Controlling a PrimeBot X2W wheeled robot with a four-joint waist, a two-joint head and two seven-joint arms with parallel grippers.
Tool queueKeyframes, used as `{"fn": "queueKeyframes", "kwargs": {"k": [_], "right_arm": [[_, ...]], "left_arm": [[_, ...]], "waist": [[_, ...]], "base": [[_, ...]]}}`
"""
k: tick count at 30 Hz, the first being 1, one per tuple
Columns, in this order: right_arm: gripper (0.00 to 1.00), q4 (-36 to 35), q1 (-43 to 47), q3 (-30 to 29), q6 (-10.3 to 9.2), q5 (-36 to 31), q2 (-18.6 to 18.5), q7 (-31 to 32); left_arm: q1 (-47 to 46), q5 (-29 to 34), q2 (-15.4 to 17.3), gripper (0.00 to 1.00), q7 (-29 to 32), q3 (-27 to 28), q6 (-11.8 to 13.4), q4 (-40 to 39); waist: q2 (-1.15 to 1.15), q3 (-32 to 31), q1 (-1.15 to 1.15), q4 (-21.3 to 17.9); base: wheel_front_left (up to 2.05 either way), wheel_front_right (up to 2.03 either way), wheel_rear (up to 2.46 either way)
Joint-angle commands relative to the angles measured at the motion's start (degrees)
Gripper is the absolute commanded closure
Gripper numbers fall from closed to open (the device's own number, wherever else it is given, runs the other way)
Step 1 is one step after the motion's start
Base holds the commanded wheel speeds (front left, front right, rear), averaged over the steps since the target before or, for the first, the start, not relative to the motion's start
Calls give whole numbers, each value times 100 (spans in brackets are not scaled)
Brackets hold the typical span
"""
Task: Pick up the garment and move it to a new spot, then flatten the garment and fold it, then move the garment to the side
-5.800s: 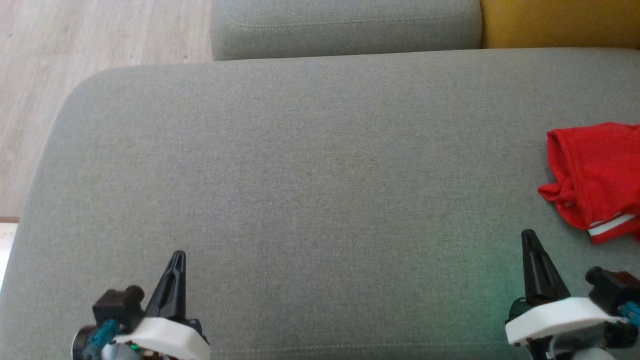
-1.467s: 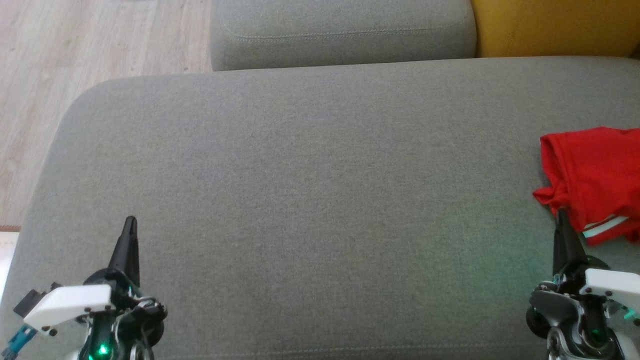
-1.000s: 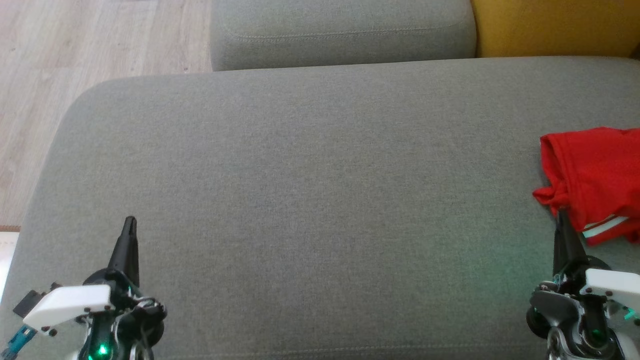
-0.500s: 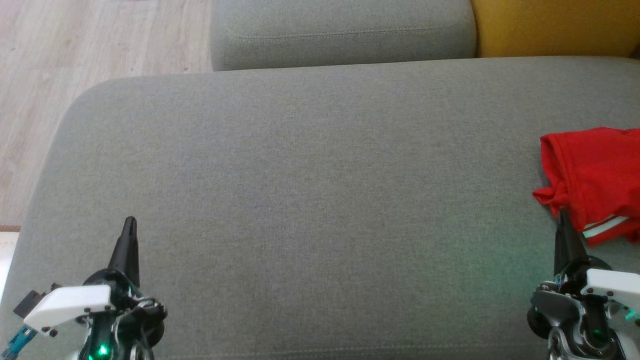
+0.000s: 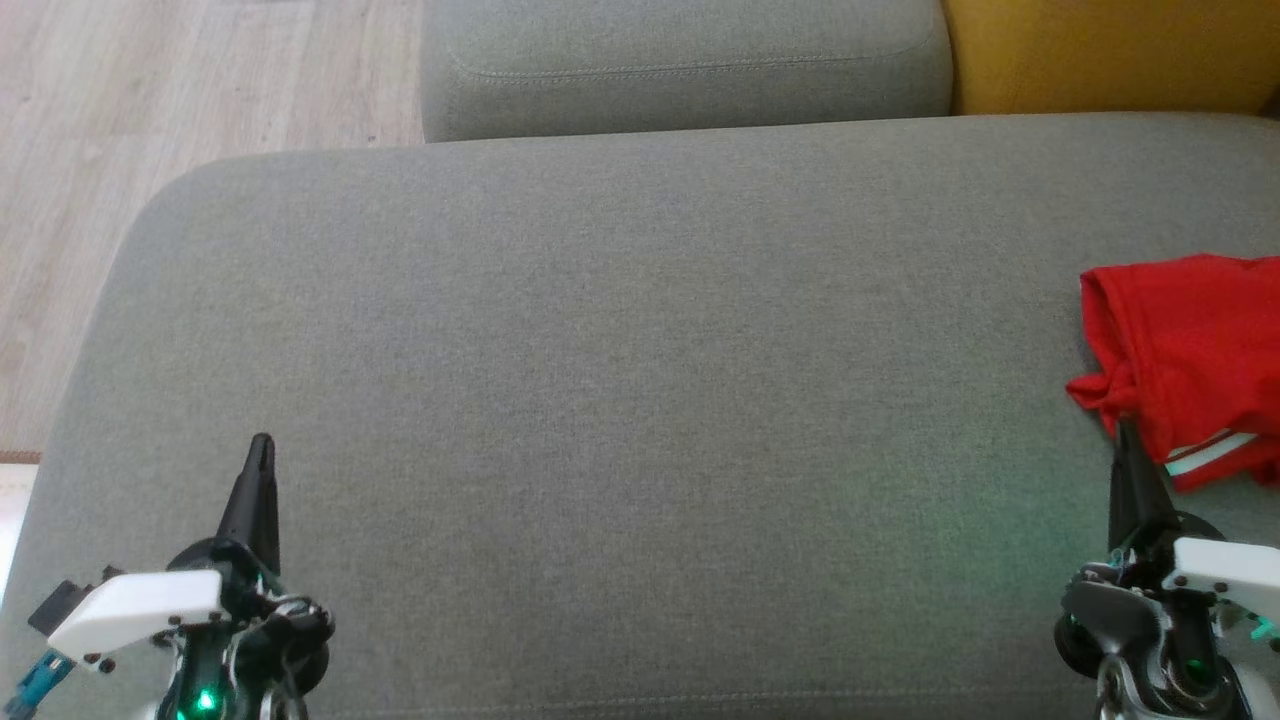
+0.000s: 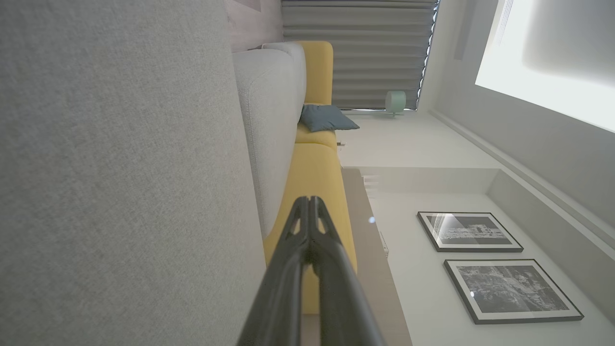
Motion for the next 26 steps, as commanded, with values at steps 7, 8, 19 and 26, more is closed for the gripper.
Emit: {"fn": "queueKeyframes", "kwargs": {"k": [7,8,19,26], "right_arm": [[100,-177,-285,91,-4,-38,-58,37],[100,-177,-285,90,-4,-39,-58,37],[100,-176,-286,79,-4,-47,-50,46],[100,-176,-286,73,-4,-52,-46,51]], "left_arm": [[-312,24,35,100,26,193,-41,-167],[-312,24,35,100,26,193,-41,-167],[-312,29,31,100,31,199,-41,-167],[-313,32,28,100,34,203,-41,-167]], "waist": [[0,0,0,0],[0,0,0,0],[0,0,0,0],[0,0,0,0]], "base": [[0,0,0],[0,0,0],[0,0,0],[0,0,0]]}}
